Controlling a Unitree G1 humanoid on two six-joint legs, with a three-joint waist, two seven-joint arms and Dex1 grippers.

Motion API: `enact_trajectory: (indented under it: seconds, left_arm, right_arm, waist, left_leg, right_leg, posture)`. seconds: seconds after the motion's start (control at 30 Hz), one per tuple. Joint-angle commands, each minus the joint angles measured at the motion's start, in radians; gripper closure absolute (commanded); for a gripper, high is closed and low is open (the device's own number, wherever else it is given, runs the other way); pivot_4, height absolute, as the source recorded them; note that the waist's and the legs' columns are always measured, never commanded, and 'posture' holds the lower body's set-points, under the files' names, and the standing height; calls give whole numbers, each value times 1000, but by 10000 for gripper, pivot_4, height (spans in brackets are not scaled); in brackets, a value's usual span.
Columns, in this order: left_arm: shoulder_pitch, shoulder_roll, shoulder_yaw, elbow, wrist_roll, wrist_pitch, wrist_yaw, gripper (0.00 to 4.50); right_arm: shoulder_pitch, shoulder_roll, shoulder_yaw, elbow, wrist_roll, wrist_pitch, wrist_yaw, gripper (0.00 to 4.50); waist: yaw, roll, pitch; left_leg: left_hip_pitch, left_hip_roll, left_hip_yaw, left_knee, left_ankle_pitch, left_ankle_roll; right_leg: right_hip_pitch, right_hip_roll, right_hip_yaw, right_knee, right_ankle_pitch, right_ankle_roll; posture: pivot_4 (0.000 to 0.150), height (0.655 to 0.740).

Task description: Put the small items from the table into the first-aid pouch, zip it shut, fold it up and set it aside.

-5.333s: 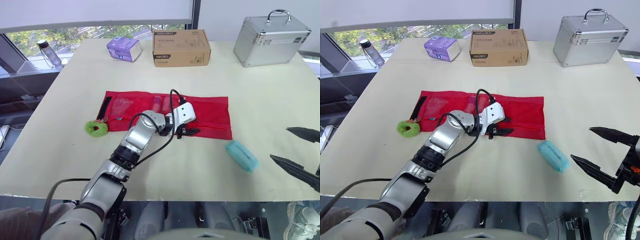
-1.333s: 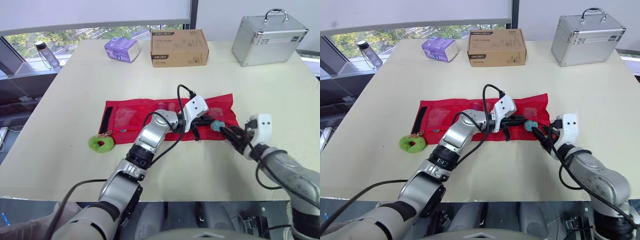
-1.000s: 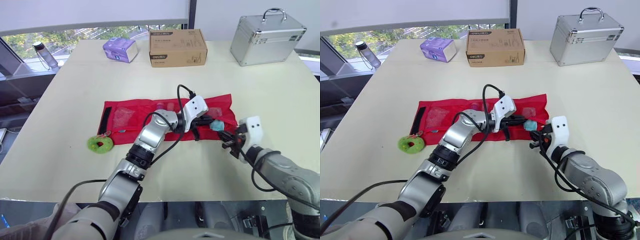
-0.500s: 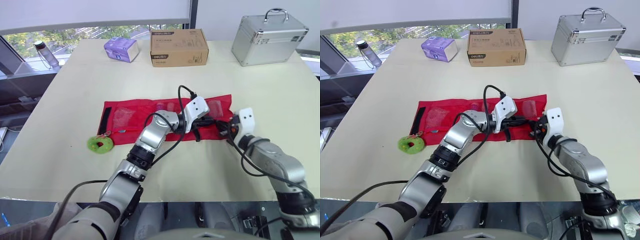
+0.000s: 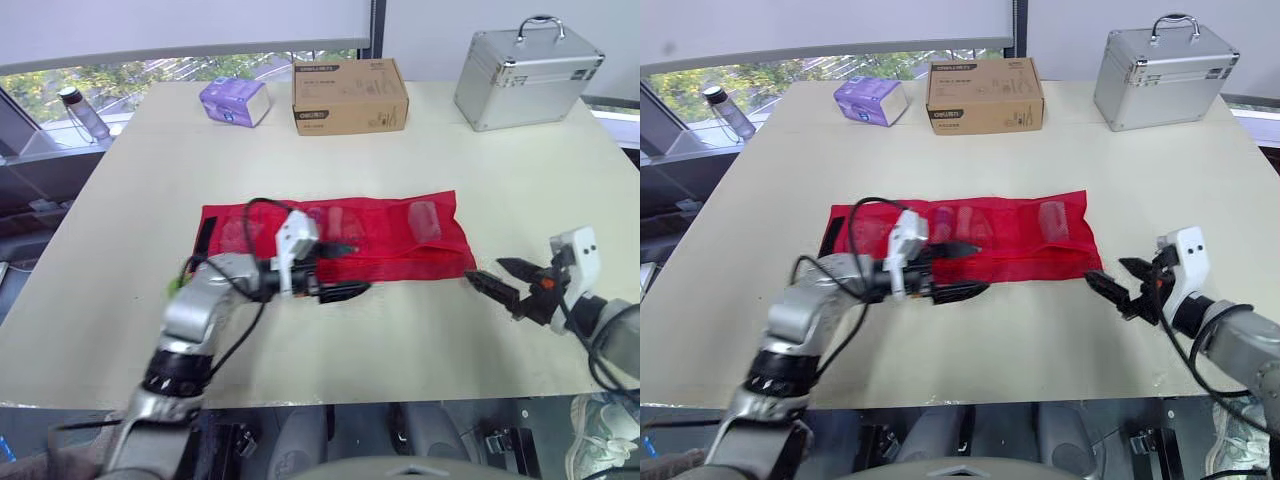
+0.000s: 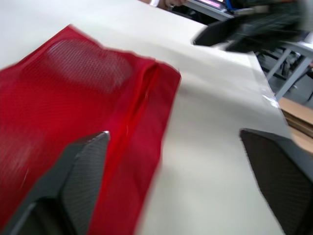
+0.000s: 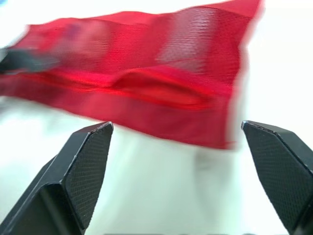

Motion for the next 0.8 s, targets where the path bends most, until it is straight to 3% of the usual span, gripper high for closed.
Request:
enact_trajectory:
  seconds: [0.03,0.2,0.43,0.5,0.53,0.67,0.73,0.77,0.8]
  left_arm:
    - [124,79,155,-177,-162,51,-27,741]
    - [284,173,330,-263,-283,75,-35,741]
    - [325,249,446,-286,-418,91,-37,741]
    - [309,256,445,-300,-451,99,-12,0]
    - [299,263,446,-301,-464,100,-6,0]
    - [262,267,428,-328,-521,117,50,0]
    - [232,264,410,-344,-558,127,83,0]
    - [215,259,396,-353,-575,134,104,0]
    - [200,258,388,-357,-593,139,118,0]
  right_arm:
    - [-140,1,49,155,-16,48,-18,0]
    - [-328,42,122,400,-82,71,-2,0]
    - [-518,103,224,629,-133,89,160,0]
    - [-528,93,244,646,-150,86,216,7844]
    - [-530,94,248,640,-153,90,227,14078]
    - [-511,77,229,606,-167,82,266,28756]
    - [-497,56,194,579,-170,88,256,40407]
    - [-489,36,179,564,-173,91,257,44475]
    - [-480,16,159,543,-169,103,255,44799]
  waist:
    - [1,-1,0]
    - [2,0,0]
    - [-3,0,1]
    - [0,0,1]
    - [-1,0,1]
    - [-4,0,1]
    - [-5,0,1]
    - [-4,0,1]
    - [-2,0,1]
  left_leg:
    - [0,0,1,1,0,0]
    - [0,0,1,0,0,0]
    - [0,0,1,0,0,0]
    - [-1,0,0,0,0,0]
    - [-1,0,0,0,0,0]
    - [-1,0,0,0,0,0]
    - [-1,0,0,0,0,0]
    - [-1,0,0,0,0,0]
    - [-1,0,0,0,0,0]
  right_leg:
    - [0,0,0,-1,0,0]
    - [0,0,0,-1,0,0]
    - [0,0,0,-1,0,0]
    - [0,0,0,-2,0,0]
    - [0,0,-1,-2,0,0]
    - [0,0,0,-2,0,0]
    - [0,0,0,-2,0,0]
    - [0,0,0,-2,0,0]
    - [0,0,0,-2,0,0]
  posture:
    - [1500,7400]
    - [1500,7400]
    - [1500,7400]
    - [1500,7400]
    - [1500,7400]
    - [1500,7400]
    - [1500,7400]
    - [1500,7400]
    - [1500,7400]
